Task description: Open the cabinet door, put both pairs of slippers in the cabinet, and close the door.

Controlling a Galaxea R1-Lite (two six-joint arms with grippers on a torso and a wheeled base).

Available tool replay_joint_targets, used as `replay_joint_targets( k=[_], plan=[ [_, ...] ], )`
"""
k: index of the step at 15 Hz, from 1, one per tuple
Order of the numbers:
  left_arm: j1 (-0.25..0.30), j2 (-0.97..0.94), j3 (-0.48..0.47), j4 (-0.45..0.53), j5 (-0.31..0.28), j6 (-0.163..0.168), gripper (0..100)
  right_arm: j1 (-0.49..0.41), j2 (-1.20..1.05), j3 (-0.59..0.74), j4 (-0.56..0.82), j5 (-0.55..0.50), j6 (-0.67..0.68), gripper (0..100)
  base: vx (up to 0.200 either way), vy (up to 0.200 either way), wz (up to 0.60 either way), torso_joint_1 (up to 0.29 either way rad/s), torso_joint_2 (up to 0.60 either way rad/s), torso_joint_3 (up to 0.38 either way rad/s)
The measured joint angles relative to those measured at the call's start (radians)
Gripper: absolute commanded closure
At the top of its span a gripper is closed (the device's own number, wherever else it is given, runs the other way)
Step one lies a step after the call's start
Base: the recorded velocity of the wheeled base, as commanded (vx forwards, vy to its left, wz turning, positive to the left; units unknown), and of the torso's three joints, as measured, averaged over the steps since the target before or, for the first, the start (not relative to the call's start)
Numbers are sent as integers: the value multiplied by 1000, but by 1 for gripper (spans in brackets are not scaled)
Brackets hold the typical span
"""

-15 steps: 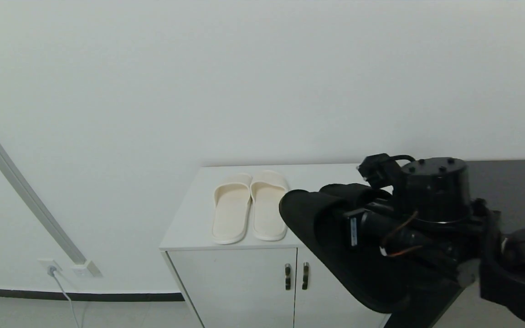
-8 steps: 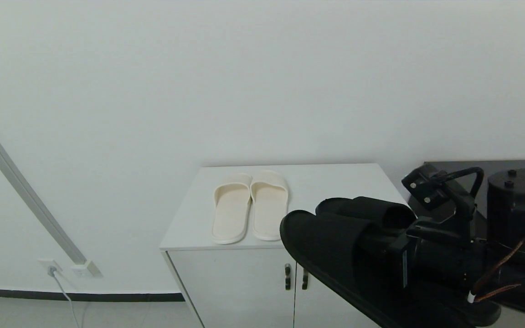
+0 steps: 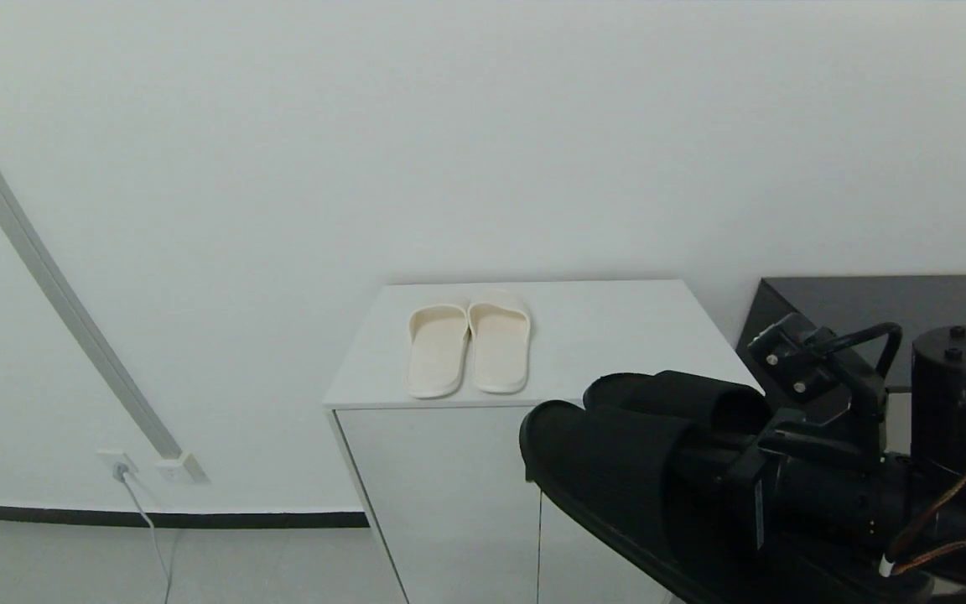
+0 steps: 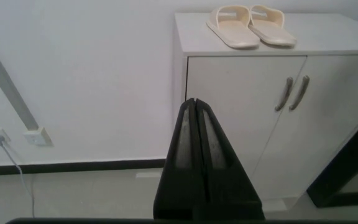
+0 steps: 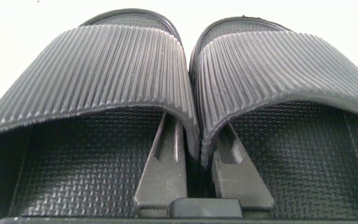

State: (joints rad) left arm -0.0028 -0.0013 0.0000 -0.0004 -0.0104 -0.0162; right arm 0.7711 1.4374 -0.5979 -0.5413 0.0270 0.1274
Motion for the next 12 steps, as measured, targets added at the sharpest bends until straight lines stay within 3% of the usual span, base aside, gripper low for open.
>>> replay_joint_targets(
  k=[12],
  plan=[
    [0,0,0,-1,2,1,100,2,6,23,0,10,-7,100,0,0,0,-17,39,22]
  ],
)
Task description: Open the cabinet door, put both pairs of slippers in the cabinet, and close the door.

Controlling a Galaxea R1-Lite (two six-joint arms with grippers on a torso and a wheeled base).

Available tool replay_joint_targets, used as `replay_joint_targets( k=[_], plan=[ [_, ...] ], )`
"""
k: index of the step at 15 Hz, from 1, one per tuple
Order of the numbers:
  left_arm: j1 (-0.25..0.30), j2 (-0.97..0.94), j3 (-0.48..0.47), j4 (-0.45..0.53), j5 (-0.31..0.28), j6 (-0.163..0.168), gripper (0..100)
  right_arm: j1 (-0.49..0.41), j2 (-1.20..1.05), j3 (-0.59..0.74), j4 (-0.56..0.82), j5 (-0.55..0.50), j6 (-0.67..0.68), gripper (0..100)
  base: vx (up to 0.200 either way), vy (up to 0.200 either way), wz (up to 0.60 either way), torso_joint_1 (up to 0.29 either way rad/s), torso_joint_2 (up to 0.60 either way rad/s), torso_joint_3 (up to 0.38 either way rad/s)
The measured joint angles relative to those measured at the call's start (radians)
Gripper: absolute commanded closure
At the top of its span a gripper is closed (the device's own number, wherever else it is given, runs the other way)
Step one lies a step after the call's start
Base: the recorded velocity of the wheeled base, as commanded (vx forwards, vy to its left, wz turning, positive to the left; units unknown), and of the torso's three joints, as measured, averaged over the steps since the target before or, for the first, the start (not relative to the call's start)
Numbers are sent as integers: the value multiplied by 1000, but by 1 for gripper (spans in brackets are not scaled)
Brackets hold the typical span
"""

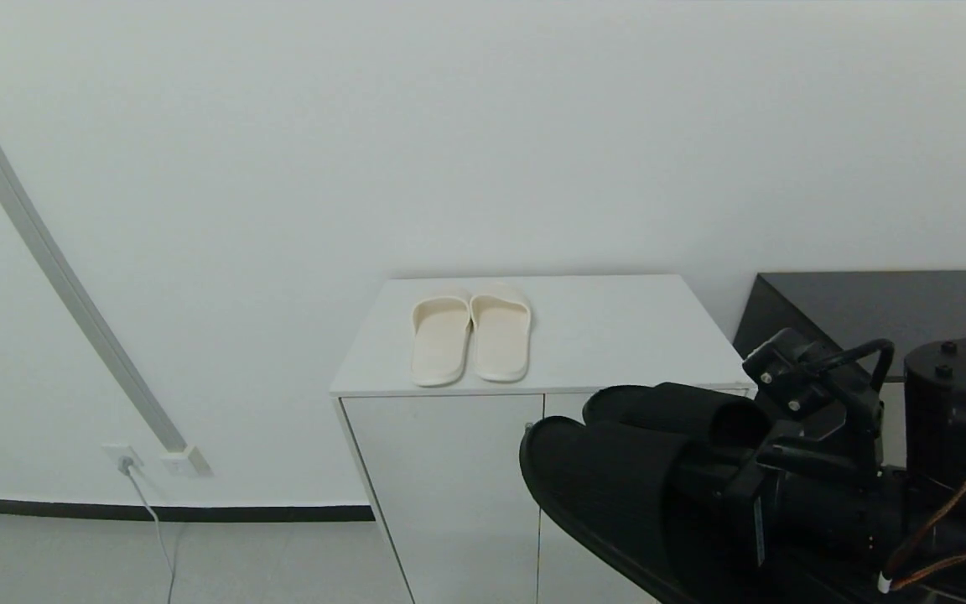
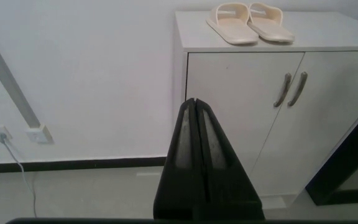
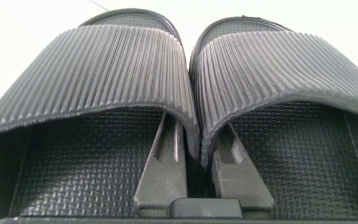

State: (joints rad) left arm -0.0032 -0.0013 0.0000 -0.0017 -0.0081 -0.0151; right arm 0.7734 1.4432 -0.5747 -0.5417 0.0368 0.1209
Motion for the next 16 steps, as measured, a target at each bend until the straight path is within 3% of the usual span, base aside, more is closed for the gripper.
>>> replay_joint_targets(
  k=[5,6,16],
  plan=[
    [0,0,0,2,0,1,100,6,-2,13,1,5,-1,100,0,0,0,-162,382,216],
    [0,0,0,2,-1,0,0,10,-3,16,-1,4,-1,100,0,0,0,-212,471,276],
    [0,0,0,2,-2,0,0,16,-13,30,-1,5,-13,100,0,0,0,-219,540,318]
  ],
)
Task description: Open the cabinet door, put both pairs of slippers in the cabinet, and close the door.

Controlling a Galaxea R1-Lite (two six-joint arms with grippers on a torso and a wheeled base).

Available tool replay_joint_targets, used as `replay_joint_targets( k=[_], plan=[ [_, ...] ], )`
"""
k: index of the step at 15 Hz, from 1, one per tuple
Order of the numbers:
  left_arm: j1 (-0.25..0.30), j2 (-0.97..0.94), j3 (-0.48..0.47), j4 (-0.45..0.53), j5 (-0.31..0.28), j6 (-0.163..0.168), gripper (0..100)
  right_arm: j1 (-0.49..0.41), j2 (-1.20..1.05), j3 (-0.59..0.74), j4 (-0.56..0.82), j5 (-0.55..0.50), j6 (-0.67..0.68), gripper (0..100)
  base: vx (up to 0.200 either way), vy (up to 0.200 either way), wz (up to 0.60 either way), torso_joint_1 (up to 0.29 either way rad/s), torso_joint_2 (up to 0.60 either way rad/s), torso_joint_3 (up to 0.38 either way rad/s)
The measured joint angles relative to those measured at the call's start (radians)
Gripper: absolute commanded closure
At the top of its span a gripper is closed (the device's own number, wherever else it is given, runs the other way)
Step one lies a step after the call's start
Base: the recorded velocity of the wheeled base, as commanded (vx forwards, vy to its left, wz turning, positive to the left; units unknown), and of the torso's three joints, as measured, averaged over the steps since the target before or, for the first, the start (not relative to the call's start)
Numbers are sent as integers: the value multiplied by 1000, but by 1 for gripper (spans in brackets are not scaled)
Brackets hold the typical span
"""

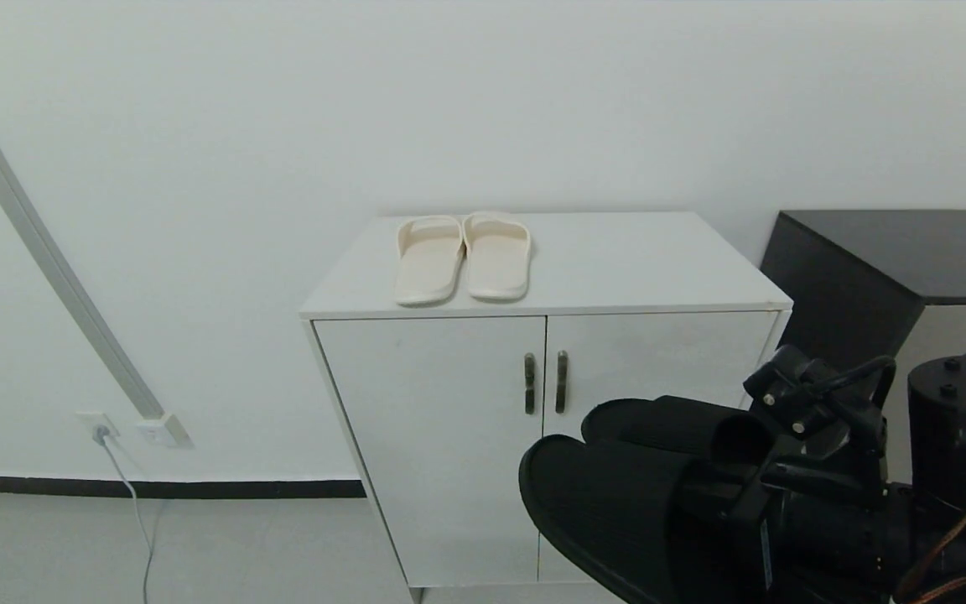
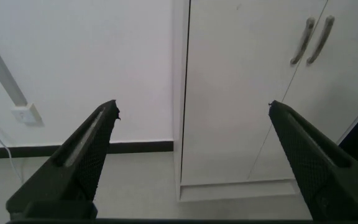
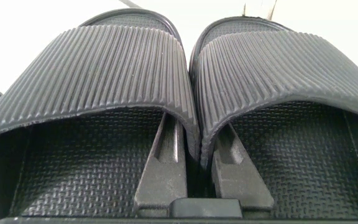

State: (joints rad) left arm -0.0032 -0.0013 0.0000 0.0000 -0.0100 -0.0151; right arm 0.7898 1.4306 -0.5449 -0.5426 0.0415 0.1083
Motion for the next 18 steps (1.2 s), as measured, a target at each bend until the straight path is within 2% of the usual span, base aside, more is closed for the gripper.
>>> replay_joint_targets(
  k=[10,18],
  plan=[
    [0,0,0,0,-1,0,0,0,-1,11,-1,1,-3,100,0,0,0,-158,488,324],
    [0,0,0,0,5,-1,0,0,1,23,-1,3,-37,100,0,0,0,-71,446,375]
  ],
)
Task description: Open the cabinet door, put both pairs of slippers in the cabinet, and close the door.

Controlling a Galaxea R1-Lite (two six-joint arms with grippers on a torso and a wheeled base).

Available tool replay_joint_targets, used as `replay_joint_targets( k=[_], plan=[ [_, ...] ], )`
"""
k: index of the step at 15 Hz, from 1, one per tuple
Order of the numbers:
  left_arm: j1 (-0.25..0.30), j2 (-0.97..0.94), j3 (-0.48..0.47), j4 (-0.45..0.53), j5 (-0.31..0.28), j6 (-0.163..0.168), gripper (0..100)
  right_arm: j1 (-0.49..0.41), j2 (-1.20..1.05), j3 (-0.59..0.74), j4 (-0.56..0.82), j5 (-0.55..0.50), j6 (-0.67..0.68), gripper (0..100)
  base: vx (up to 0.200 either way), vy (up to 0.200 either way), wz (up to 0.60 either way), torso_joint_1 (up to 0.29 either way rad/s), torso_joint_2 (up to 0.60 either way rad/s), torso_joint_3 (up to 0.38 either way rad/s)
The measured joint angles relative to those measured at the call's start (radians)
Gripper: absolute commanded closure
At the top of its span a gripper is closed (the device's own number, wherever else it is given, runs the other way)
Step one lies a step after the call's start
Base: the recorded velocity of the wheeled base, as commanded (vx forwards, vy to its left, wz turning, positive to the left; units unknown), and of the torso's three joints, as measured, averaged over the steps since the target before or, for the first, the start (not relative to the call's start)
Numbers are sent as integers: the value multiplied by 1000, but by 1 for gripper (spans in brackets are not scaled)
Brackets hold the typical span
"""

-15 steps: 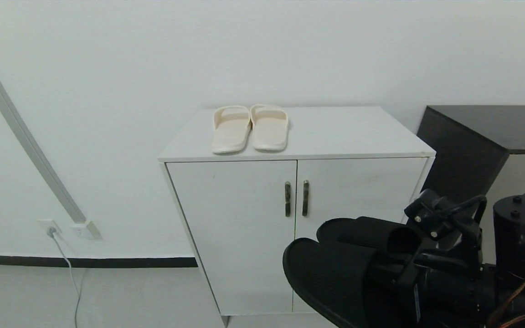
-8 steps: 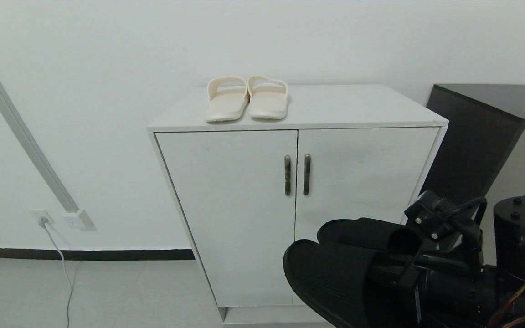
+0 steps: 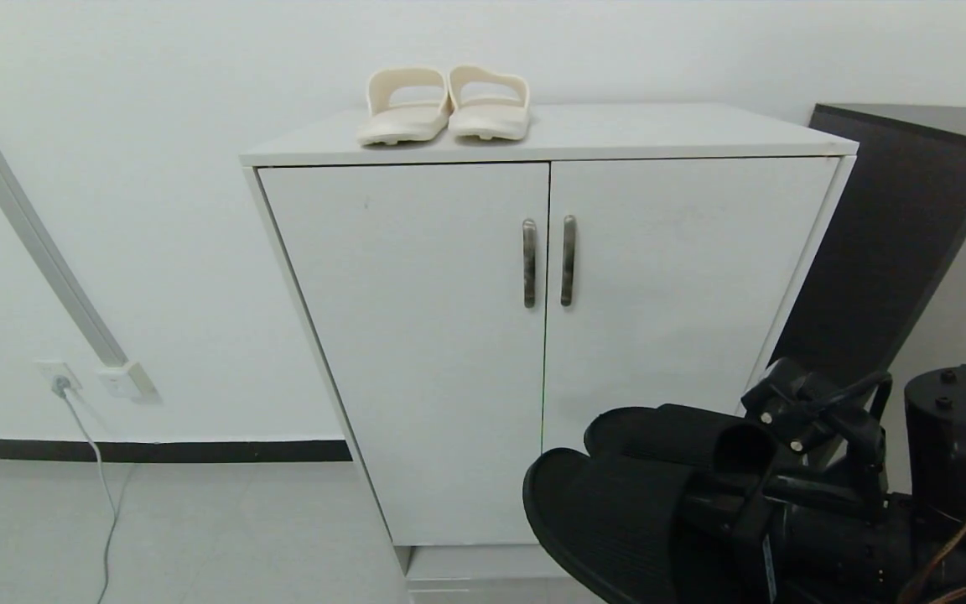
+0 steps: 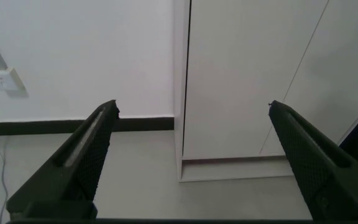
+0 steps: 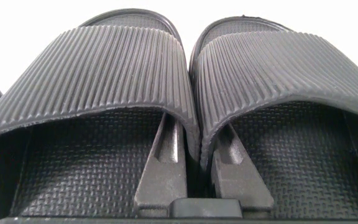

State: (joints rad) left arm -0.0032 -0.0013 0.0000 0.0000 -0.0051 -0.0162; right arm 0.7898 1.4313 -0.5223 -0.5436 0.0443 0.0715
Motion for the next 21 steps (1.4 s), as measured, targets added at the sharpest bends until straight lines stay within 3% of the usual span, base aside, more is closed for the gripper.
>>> replay_joint_targets(
  k=[14,17,21],
  plan=[
    [0,2,-11,-3,-11,9,0,-2,5,13,-1,-4,-2,100,0,0,0,1,74,66],
    [-4,48,-114,4,-67,-10,0,-1,8,14,-1,-3,-11,100,0,0,0,0,0,0],
    [-10,313,-225,-58,-255,-20,0,-1,21,15,-8,-5,-13,100,0,0,0,0,0,0]
  ],
)
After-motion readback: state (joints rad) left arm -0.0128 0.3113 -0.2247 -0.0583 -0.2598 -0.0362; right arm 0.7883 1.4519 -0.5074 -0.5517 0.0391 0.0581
